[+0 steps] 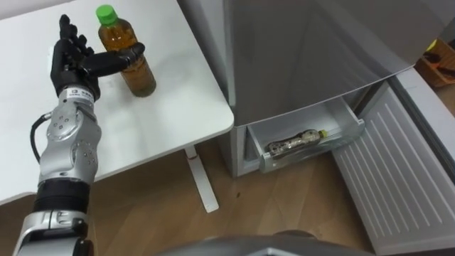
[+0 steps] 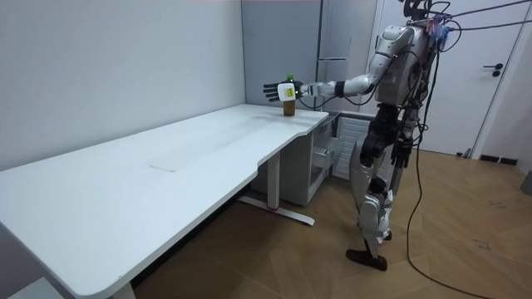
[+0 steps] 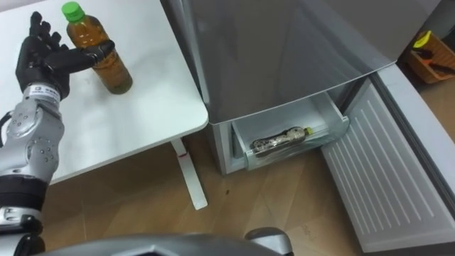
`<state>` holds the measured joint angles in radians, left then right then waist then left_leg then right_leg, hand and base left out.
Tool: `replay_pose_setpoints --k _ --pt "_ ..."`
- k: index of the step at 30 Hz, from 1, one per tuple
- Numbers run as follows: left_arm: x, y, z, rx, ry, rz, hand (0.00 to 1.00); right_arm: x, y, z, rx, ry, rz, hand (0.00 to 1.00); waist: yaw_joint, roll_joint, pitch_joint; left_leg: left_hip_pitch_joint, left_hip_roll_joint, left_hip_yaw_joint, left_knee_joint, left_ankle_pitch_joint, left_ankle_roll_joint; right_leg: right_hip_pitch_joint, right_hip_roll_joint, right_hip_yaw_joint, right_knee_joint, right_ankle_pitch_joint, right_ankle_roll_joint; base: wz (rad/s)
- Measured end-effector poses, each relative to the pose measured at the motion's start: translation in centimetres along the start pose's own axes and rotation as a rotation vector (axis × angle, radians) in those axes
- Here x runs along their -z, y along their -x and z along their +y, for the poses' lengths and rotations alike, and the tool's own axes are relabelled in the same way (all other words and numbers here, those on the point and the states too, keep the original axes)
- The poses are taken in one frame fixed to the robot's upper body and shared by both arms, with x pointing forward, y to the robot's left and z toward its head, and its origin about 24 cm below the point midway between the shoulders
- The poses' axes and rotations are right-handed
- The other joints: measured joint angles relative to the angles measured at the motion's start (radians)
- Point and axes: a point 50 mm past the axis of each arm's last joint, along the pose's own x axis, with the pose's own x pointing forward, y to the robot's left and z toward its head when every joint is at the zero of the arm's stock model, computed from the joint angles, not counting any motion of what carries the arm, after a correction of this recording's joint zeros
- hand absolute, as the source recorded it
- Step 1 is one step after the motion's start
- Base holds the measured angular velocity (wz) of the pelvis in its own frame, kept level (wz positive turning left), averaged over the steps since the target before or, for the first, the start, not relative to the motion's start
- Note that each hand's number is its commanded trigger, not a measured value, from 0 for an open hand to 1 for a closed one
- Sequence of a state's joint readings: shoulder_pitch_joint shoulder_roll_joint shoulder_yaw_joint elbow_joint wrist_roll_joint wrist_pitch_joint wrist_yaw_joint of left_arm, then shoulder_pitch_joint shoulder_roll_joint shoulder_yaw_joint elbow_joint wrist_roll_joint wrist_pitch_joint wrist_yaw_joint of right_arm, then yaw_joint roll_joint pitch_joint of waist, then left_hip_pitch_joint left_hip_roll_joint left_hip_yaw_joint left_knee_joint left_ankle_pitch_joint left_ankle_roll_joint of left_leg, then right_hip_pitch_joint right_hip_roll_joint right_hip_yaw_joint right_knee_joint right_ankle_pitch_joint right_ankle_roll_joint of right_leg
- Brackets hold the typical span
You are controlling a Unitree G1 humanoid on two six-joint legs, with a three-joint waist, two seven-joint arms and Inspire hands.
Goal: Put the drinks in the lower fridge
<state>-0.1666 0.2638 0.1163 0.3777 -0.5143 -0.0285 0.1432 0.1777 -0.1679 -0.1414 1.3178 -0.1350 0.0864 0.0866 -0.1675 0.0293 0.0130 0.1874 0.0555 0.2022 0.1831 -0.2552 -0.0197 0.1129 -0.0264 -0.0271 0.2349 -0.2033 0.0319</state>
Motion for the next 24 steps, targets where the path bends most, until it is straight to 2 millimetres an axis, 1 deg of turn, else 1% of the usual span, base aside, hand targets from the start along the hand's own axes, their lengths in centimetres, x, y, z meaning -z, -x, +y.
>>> replay_pose_setpoints --k 5,12,24 --pt "0.08 0.0 0.03 0.001 0.004 0.004 0.0 0.02 0.0 -0.01 0.002 0.0 0.001 0.0 -0.001 0.001 -0.0006 -0.001 0.0 0.0 -0.002 0.0 0.0 0.002 0.0 0.0 -0.008 0.0 0.0 0.0" --pt "0.1 0.0 0.01 0.006 0.004 0.005 0.0 -0.05 0.0 -0.03 0.003 0.0 -0.001 0.0 -0.004 0.007 -0.0037 -0.001 0.0 0.0 -0.004 0.0 0.0 0.001 0.001 0.0 -0.013 0.001 -0.001 0.0" --pt "0.12 0.0 -0.01 0.011 0.003 0.008 0.0 -0.09 0.01 -0.06 0.001 0.004 -0.002 0.0 -0.005 0.008 -0.0038 -0.002 0.0 0.0 -0.007 0.0 0.0 -0.004 0.002 0.0 -0.012 0.001 -0.001 0.0"
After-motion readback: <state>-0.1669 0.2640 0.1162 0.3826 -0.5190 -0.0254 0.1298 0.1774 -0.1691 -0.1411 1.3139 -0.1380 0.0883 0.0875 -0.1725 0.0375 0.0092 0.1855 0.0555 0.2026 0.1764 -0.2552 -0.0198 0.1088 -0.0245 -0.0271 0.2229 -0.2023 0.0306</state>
